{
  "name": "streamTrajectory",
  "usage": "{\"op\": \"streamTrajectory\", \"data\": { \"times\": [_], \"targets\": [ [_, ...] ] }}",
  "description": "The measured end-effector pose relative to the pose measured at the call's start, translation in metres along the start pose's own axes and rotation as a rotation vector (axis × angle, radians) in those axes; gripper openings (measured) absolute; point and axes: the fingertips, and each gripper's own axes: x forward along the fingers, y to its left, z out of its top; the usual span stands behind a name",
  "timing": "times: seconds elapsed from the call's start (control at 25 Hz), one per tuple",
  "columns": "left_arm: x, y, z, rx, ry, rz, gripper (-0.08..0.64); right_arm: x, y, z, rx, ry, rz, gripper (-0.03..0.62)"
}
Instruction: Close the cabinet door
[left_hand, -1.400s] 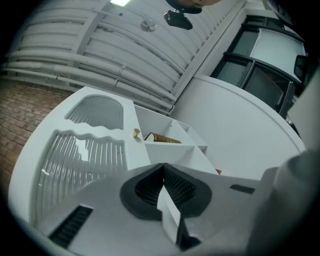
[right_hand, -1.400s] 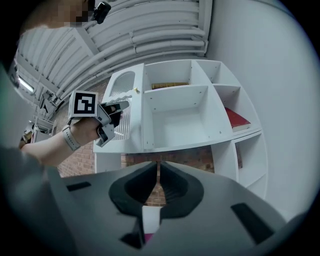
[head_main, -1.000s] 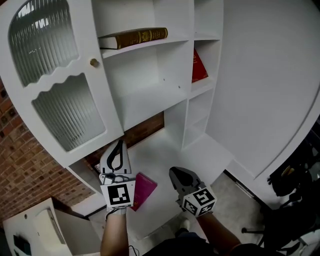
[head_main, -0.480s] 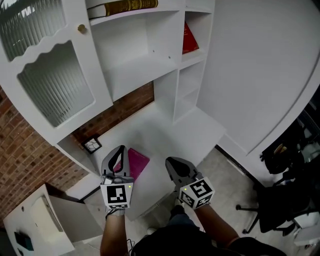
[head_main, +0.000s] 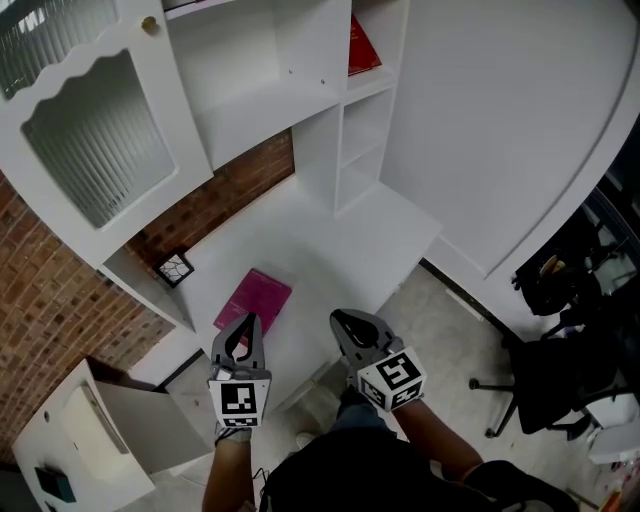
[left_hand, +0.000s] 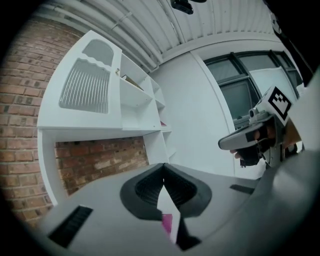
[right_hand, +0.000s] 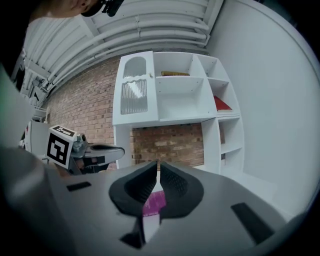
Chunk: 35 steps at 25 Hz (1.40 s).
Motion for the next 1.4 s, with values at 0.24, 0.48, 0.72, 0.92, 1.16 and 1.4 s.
{"op": "streamTrajectory", "data": {
  "times": [0.24, 0.48, 0.72, 0.92, 1.16, 1.4],
  "targets": [
    [-0.024, -0.014, -0.019, -0.061, 0.029, -0.027, 0.009, -0.012, 0.014, -0.016, -0.009, 0.028, -0.004, 0.029],
    [-0.047, -0.017, -0.028, -0.095, 0.040, -0.044, 0.009, -0.021, 0.032, -0.023, -0.002, 0.035, -0.005, 0.029],
    [-0.066, -0.023, -0.032, -0.105, 0.052, -0.067, 0.010, -0.028, 0.039, -0.025, 0.017, 0.027, -0.009, 0.029],
    [-0.073, -0.019, -0.037, -0.113, 0.038, -0.058, 0.010, -0.025, 0.051, -0.025, -0.021, 0.021, 0.018, 0.028],
    [-0.080, -0.009, -0.038, -0.134, 0.029, -0.043, 0.010, -0.021, 0.057, -0.026, -0.036, 0.032, 0.023, 0.028],
    [-0.087, 0.004, -0.037, -0.136, 0.014, -0.026, 0.009, -0.015, 0.063, -0.026, -0.049, 0.050, 0.025, 0.028]
  ]
}}
